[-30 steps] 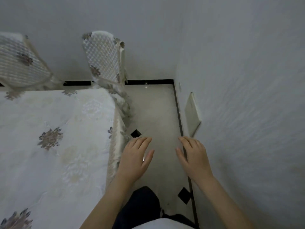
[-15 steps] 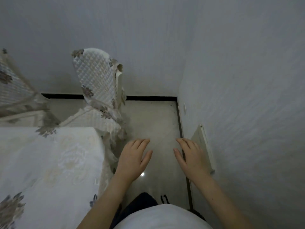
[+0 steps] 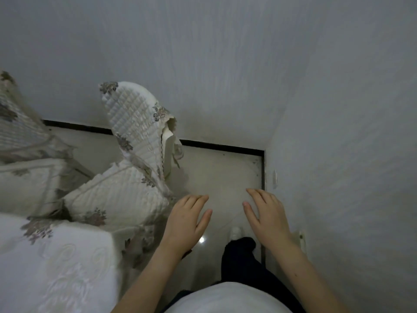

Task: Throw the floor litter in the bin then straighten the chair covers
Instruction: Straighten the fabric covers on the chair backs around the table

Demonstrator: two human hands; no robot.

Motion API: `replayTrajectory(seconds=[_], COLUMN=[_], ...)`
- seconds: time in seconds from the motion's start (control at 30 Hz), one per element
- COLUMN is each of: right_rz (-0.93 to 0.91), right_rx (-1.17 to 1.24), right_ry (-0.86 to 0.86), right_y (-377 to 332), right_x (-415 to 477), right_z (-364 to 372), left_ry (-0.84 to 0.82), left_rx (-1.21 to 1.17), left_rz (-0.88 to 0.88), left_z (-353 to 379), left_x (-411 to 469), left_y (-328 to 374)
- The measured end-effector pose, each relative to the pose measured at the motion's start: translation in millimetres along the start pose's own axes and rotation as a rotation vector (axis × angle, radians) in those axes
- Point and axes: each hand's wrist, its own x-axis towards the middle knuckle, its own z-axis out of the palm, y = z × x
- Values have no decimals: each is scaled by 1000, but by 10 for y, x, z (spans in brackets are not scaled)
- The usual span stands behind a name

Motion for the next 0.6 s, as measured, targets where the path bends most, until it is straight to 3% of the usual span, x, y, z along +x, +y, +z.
replayTrajectory(seconds=[0.33, 0.6], right_rz=[-234, -381], right_rx=[25, 96], right_ry=[-102, -213], right_y=[383, 212], right_x=[2409, 3611], right_z=[-317, -58], left_ry=[160, 220], left_rx=[52, 88], left_rz=[-215, -389], left_z=[-95, -135], left_x=[1903, 2641], left_y=[-39, -532])
